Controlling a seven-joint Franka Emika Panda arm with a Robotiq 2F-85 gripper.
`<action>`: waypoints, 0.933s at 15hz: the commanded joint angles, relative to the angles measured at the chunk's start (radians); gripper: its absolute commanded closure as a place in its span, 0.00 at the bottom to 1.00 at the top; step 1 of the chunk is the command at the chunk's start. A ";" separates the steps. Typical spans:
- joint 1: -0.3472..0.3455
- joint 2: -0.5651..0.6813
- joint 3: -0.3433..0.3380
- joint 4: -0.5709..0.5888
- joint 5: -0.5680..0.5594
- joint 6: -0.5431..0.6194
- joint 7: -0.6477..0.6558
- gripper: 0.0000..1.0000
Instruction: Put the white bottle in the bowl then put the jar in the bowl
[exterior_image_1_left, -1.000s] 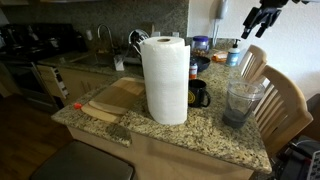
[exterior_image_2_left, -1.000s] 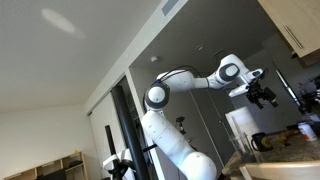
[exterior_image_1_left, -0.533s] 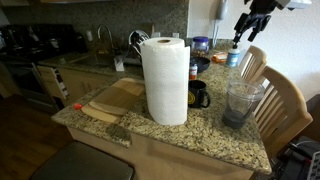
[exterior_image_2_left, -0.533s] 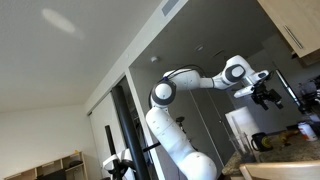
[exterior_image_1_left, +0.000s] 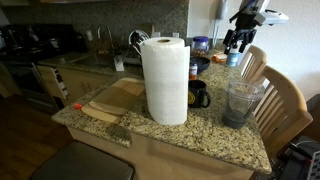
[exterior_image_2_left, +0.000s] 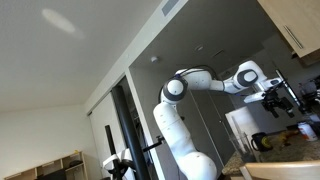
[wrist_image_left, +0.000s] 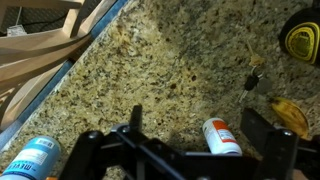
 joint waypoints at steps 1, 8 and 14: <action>0.011 0.087 0.005 0.041 0.002 -0.004 -0.002 0.00; 0.054 0.202 0.036 0.006 -0.059 0.052 0.050 0.00; 0.158 0.331 0.115 0.155 -0.025 0.275 0.304 0.00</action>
